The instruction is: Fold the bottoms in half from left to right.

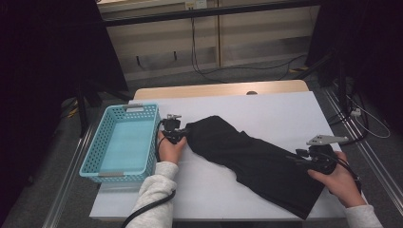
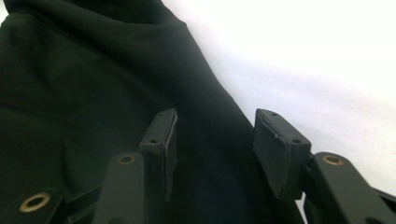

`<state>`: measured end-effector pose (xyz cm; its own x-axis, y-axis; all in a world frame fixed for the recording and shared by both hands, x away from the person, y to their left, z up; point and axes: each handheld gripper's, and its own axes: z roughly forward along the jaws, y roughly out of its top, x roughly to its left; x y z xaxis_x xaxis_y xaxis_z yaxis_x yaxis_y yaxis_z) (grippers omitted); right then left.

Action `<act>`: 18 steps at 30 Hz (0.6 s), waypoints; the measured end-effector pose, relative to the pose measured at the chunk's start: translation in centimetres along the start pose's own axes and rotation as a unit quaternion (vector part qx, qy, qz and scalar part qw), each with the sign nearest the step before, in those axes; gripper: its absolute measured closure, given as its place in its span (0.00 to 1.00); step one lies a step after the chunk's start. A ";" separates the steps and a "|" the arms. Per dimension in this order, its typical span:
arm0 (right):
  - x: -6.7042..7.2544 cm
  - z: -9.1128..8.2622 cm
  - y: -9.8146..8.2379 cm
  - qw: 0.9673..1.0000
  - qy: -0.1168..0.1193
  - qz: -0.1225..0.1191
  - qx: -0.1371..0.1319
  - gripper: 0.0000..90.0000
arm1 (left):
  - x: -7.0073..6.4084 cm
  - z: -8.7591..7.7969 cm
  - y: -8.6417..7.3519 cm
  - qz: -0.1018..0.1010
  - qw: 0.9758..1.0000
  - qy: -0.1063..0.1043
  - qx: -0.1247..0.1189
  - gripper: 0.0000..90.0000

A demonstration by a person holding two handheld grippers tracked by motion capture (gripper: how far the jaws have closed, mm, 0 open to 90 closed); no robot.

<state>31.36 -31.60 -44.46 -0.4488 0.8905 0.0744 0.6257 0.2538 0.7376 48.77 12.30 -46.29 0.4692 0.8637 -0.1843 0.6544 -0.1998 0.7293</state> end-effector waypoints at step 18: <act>-0.5 -1.9 -0.9 1.000 -0.014 0.010 0.003 0.74 | 2.1 -1.4 1.7 -0.030 0.998 0.034 -0.043 0.95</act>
<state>29.78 -32.96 -43.91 -0.4182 0.9055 0.0715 0.6390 0.2373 0.7317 50.03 14.44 -44.55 0.3874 0.9026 -0.1875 0.6258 -0.1082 0.7724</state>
